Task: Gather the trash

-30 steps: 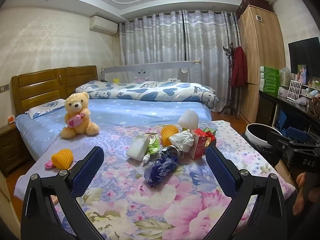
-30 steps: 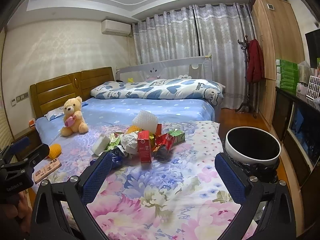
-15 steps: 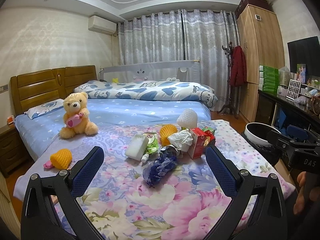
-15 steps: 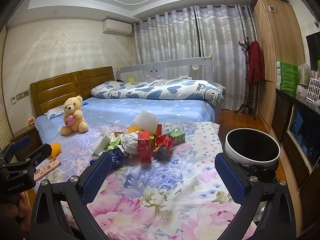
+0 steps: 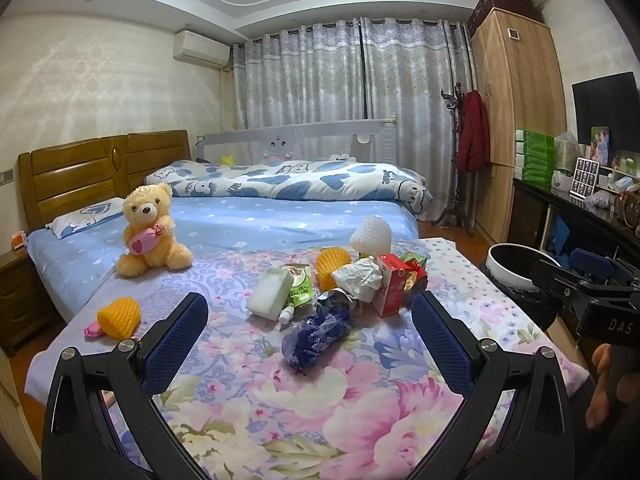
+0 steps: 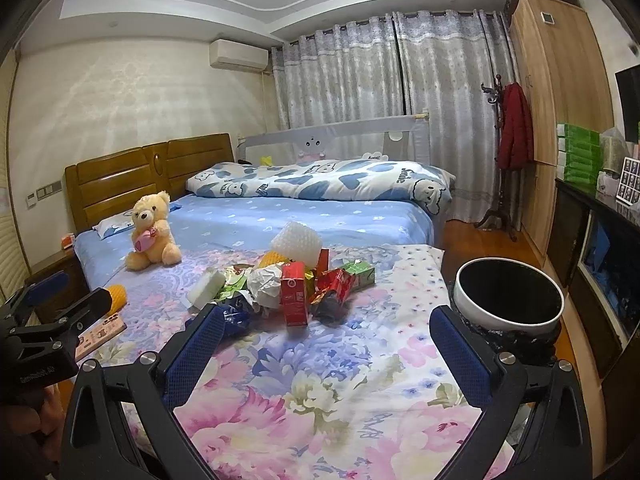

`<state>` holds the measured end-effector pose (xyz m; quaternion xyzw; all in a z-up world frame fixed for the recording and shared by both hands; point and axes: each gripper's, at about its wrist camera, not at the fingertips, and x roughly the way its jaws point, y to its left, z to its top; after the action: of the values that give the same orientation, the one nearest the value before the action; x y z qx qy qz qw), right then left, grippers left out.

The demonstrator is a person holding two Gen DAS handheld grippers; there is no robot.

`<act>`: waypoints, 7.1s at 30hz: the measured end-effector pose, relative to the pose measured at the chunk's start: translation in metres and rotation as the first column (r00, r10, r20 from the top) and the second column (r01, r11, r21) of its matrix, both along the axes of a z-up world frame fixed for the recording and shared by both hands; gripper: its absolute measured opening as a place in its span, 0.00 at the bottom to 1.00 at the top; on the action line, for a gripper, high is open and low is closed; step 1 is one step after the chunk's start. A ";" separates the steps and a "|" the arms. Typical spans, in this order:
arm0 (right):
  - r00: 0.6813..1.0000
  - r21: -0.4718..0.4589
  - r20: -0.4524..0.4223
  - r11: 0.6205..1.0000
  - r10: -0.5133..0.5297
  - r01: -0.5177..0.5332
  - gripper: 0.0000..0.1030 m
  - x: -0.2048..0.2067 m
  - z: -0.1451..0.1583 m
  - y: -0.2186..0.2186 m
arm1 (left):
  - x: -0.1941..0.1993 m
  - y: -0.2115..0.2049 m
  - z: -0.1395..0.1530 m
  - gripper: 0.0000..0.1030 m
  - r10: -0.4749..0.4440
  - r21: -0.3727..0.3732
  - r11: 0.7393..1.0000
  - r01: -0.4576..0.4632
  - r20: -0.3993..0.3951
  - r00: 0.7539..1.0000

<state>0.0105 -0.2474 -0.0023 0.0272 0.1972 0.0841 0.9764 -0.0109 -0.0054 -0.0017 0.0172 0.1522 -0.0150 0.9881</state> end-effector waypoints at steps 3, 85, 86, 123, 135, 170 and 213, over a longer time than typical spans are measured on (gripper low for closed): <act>1.000 -0.001 -0.002 1.000 0.000 0.000 1.00 0.000 -0.001 0.001 | 0.000 0.000 0.000 1.00 0.000 0.000 1.000 0.000 -0.001 1.000; 0.898 0.195 -0.416 0.978 0.145 -0.067 0.30 0.131 -0.088 -0.006 | 0.125 -0.029 -0.081 0.30 -0.309 -0.119 0.951 0.286 -0.400 0.863; 0.900 0.199 -0.415 0.979 0.131 -0.051 0.30 0.126 -0.087 -0.013 | 0.124 -0.034 -0.080 0.30 -0.322 -0.119 0.947 0.300 -0.398 0.859; 0.926 0.195 -0.338 0.949 -0.171 0.247 0.30 0.097 -0.047 -0.203 | 0.170 -0.234 -0.032 0.30 -0.571 -0.054 0.805 0.590 -0.339 0.748; 0.912 0.181 -0.363 0.945 -0.191 0.271 0.30 0.127 -0.048 -0.236 | 0.207 -0.280 -0.030 0.30 -0.577 -0.045 0.796 0.604 -0.363 0.732; 0.869 0.223 -0.454 0.919 -0.197 0.325 0.44 0.161 -0.064 -0.281 | 0.239 -0.335 -0.046 0.65 -0.561 -0.005 0.784 0.620 -0.432 0.706; 0.907 0.306 -0.412 0.951 0.090 0.044 0.93 0.109 -0.071 -0.057 | 0.135 -0.031 -0.081 0.82 -0.192 -0.093 0.981 0.168 -0.394 0.899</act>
<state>0.1198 -0.3042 -0.0733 0.1944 0.3878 0.1177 0.8933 0.1244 -0.0365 -0.0830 -0.0002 0.3489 -0.1138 0.9302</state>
